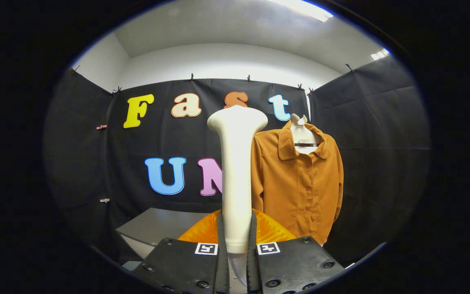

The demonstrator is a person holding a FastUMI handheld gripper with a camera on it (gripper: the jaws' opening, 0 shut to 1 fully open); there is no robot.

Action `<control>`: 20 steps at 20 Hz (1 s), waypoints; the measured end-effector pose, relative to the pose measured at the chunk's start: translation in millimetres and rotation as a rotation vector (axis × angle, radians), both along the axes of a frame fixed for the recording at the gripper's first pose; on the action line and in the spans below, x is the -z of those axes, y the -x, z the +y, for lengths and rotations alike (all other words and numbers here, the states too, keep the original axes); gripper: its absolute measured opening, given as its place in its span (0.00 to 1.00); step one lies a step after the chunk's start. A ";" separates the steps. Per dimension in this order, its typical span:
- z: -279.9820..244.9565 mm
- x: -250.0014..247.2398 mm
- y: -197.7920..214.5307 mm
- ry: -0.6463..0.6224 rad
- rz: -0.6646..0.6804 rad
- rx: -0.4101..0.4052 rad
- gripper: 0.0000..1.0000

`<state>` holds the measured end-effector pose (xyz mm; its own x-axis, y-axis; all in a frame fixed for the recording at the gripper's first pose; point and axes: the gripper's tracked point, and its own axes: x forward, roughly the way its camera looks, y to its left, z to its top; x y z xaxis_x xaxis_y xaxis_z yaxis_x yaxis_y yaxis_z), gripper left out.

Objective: Iron the clothes twice with a garment steamer, once on the left side and once on the right side.

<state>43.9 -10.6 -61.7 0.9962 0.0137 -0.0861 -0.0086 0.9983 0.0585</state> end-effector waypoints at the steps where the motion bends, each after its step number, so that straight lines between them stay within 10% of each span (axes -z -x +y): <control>1: 1.5 1.0 0.6 -0.006 0.001 -0.002 0.20; 20: 17.5 -0.4 2.4 -0.006 -0.006 -0.037 0.20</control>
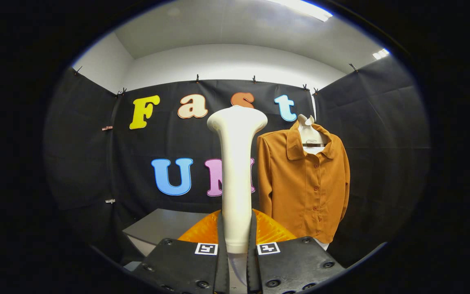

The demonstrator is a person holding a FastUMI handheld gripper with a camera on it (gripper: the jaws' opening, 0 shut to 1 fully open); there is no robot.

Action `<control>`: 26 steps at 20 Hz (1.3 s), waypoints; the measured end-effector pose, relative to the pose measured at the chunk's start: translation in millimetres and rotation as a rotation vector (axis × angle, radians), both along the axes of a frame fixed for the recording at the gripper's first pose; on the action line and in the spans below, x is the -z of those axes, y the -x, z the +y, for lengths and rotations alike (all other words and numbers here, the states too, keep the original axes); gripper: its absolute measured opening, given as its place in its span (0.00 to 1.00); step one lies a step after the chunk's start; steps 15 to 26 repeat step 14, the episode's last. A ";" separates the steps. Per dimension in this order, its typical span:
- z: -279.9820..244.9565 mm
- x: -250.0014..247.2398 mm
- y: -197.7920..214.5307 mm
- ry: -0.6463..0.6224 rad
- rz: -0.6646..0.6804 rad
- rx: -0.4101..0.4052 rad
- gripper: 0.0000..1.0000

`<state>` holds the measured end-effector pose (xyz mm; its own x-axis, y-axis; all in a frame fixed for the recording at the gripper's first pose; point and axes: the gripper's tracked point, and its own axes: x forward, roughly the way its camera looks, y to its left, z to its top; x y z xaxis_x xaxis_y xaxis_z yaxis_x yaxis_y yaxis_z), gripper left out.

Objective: Iron the clothes twice with a garment steamer, once on the left side and once on the right side.

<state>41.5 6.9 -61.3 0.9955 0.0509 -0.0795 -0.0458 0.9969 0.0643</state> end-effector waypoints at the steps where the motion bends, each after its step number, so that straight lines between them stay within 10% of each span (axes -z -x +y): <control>1: 0.3 0.6 -0.1 -0.001 0.001 0.000 0.20; 26: 2.6 2.8 -7.0 -0.006 0.006 -0.005 0.20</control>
